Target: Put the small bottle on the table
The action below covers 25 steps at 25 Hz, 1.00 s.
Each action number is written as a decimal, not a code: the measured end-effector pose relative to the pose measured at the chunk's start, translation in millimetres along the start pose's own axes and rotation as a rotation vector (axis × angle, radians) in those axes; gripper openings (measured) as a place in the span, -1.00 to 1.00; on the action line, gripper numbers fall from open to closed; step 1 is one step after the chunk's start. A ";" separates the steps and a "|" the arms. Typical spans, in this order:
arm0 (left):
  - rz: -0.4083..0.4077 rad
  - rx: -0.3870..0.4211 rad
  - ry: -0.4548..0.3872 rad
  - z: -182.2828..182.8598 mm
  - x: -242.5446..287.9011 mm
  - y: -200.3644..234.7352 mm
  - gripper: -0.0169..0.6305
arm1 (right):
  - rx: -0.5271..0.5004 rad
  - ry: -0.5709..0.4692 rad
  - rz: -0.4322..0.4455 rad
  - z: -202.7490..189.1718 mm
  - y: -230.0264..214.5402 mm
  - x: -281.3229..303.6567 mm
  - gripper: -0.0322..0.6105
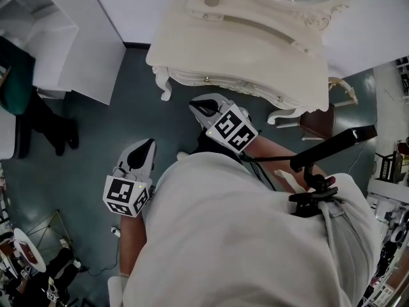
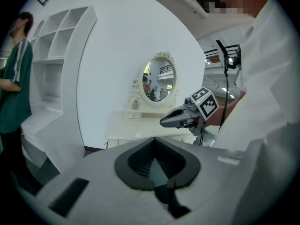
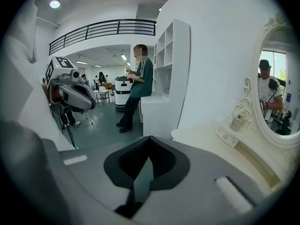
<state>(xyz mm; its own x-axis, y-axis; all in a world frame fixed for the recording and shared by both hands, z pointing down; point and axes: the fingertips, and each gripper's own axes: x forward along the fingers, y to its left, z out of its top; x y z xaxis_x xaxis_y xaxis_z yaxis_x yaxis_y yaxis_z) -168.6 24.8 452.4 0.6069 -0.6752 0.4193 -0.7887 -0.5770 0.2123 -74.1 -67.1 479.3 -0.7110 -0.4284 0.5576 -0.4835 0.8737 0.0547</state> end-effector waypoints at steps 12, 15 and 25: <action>0.002 -0.005 -0.002 -1.0 -3.7 4.5 -0.94 | -0.008 0.005 0.001 3.1 3.7 1.7 -0.90; -0.001 -0.016 -0.001 -5.2 -2.6 5.3 -0.94 | -0.005 0.012 -0.002 -0.3 4.5 2.6 -0.90; -0.038 -0.038 0.015 -6.6 16.7 14.9 -0.94 | 0.027 0.053 -0.019 -11.9 -7.2 3.0 -0.90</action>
